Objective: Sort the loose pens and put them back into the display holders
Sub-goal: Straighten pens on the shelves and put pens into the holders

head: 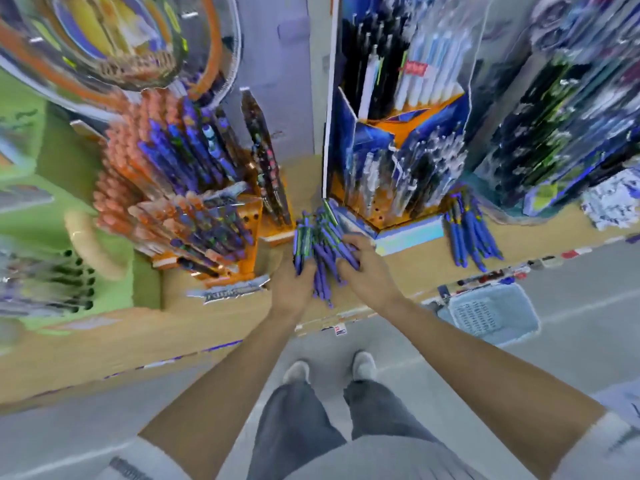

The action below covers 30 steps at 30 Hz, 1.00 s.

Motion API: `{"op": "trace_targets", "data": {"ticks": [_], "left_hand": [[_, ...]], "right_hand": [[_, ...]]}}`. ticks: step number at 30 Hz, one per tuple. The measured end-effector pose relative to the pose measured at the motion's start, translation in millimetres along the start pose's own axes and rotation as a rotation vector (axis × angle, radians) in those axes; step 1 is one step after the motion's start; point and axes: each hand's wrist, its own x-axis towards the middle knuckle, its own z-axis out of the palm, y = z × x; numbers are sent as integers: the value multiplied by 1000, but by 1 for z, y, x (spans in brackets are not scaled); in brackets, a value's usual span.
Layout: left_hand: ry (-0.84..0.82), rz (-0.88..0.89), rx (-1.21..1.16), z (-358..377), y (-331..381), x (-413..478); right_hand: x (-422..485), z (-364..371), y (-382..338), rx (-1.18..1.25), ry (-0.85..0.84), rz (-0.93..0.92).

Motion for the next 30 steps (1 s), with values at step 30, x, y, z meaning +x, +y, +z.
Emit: {"op": "trace_targets", "data": {"ticks": [30], "left_hand": [[65,-200,-324,15,59,-26]], "right_hand": [[13,-27,-6,2,-158,-58]]}}
